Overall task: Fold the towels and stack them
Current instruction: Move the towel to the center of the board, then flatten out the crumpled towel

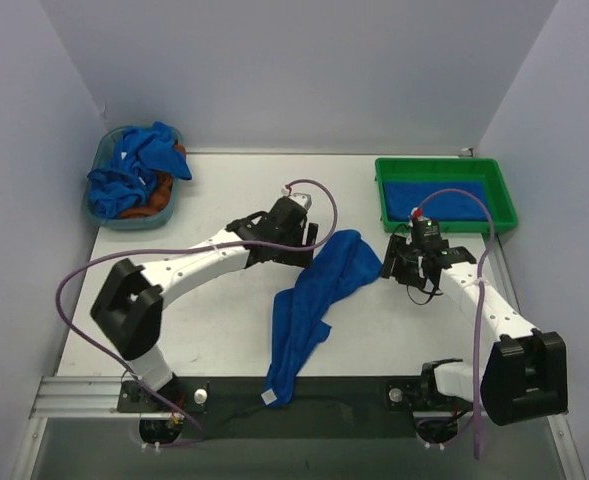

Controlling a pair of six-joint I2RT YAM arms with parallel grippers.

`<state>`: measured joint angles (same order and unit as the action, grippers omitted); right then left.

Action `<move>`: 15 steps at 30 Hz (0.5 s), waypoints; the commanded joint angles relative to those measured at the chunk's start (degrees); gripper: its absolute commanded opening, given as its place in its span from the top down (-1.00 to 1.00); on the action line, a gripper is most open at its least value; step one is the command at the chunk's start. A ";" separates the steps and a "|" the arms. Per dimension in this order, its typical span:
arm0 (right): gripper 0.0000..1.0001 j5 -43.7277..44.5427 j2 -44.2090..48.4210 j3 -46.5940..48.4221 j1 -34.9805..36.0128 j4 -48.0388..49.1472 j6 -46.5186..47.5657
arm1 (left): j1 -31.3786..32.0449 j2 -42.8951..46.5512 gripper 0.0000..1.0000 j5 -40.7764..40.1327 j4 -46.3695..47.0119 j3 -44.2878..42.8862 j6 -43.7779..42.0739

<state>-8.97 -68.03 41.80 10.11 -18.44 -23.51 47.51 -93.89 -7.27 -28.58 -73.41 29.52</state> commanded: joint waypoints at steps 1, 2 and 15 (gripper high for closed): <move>-0.07 0.98 -5.08 3.20 -0.61 3.49 -1.19 | -1.89 -8.57 -0.58 1.64 1.51 -9.00 -4.82; -0.07 0.97 -6.31 3.89 -0.70 3.93 -1.45 | -2.50 -10.68 -0.58 1.73 1.25 -10.51 -4.99; -0.09 0.54 -23.18 8.56 -1.50 10.00 -5.31 | -3.39 -23.88 -0.45 3.57 2.30 -14.31 -3.15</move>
<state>-8.84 -88.95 48.05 8.97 -9.41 -26.83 44.14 -117.34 -5.30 -28.45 -86.21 25.85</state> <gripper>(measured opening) 0.544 0.731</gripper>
